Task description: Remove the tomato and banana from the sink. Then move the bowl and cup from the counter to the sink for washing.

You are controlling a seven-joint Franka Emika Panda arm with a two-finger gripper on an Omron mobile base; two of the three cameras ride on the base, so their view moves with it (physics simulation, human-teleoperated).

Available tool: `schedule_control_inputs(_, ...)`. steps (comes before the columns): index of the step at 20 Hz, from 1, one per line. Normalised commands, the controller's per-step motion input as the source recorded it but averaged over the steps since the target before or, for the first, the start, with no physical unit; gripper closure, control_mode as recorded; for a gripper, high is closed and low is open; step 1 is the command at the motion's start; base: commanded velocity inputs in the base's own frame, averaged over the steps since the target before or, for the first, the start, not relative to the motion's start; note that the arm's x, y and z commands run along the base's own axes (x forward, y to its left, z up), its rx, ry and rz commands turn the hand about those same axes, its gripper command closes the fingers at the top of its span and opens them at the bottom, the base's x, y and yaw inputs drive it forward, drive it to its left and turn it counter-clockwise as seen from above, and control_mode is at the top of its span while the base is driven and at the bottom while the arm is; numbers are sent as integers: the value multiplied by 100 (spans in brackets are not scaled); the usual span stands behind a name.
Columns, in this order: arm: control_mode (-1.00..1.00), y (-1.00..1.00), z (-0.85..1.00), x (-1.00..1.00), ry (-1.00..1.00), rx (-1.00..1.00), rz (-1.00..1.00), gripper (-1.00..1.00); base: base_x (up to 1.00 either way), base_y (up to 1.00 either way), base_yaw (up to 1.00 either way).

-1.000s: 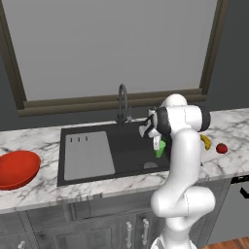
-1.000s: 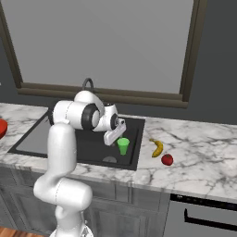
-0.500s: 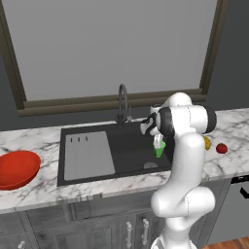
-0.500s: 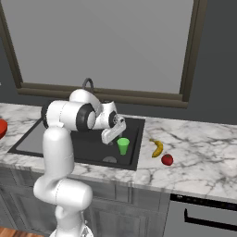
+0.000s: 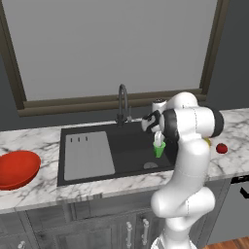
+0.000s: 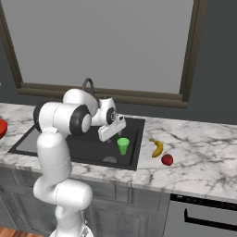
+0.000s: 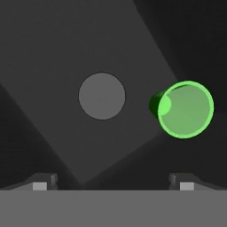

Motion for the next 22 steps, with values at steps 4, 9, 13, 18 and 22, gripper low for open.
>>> schedule_control_inputs(4,-100,7,26,-30,-1,2,-10,-100,0,0,0)
schedule_control_inputs(9,-100,11,22,-29,-1,0,-13,-100,0,0,0)
schedule_control_inputs(13,-100,10,21,-30,-1,0,-16,-100,0,0,0)
schedule_control_inputs(18,-100,10,17,-30,-1,0,-18,-100,0,0,0)
schedule_control_inputs(22,-100,8,13,-26,0,0,-18,-100,0,0,0)
